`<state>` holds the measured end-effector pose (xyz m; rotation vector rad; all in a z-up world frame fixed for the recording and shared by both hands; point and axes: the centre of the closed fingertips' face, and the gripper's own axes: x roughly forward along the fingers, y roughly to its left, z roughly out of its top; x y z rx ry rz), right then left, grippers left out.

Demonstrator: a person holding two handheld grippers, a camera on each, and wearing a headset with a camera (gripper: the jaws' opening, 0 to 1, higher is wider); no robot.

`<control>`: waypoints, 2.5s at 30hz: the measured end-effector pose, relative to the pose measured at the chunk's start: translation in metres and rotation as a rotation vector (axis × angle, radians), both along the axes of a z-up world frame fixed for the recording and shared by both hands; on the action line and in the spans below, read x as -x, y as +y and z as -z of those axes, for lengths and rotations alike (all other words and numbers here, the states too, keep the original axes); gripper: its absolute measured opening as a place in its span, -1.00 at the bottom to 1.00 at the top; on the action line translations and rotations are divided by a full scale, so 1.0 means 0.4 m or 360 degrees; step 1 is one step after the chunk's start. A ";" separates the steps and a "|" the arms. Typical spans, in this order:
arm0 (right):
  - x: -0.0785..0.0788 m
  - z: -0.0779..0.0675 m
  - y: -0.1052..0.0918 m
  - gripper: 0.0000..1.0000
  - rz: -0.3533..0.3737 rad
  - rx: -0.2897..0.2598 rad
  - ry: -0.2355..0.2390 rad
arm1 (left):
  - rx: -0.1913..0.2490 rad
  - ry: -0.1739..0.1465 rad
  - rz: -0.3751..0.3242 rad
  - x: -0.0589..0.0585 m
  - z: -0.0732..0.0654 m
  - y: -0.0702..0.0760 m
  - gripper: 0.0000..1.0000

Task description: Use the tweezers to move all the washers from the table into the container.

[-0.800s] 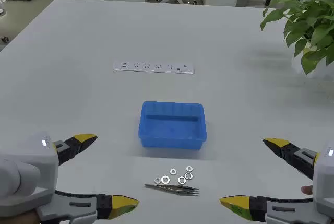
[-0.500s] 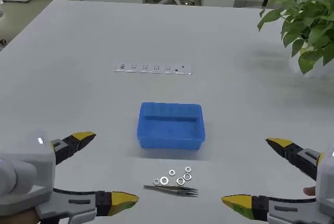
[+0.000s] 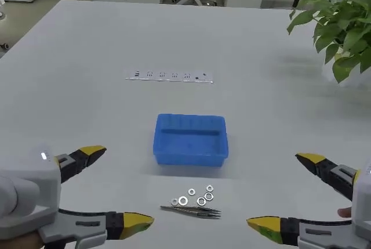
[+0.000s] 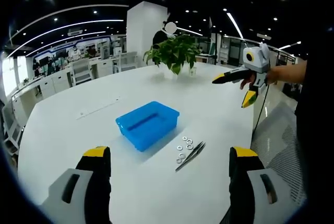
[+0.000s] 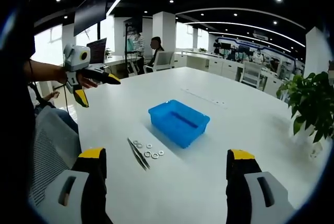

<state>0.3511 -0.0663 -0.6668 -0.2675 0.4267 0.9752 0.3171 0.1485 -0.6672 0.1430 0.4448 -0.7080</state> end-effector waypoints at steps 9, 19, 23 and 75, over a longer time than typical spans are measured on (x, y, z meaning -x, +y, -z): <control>0.002 0.000 0.000 0.90 -0.0010 0.0006 -0.0002 | -0.0003 0.0000 0.0004 0.002 0.000 -0.001 0.98; 0.003 0.003 -0.001 0.89 -0.0022 0.0018 0.0001 | -0.0007 0.0001 0.0010 0.002 0.001 -0.002 0.98; 0.003 0.003 -0.001 0.88 -0.0025 0.0018 0.0000 | -0.0011 0.0003 0.0012 0.002 0.003 -0.002 0.98; -0.038 0.029 0.018 0.55 -0.0238 0.0183 -0.0011 | -0.0157 0.0093 0.0320 -0.010 0.060 -0.042 0.47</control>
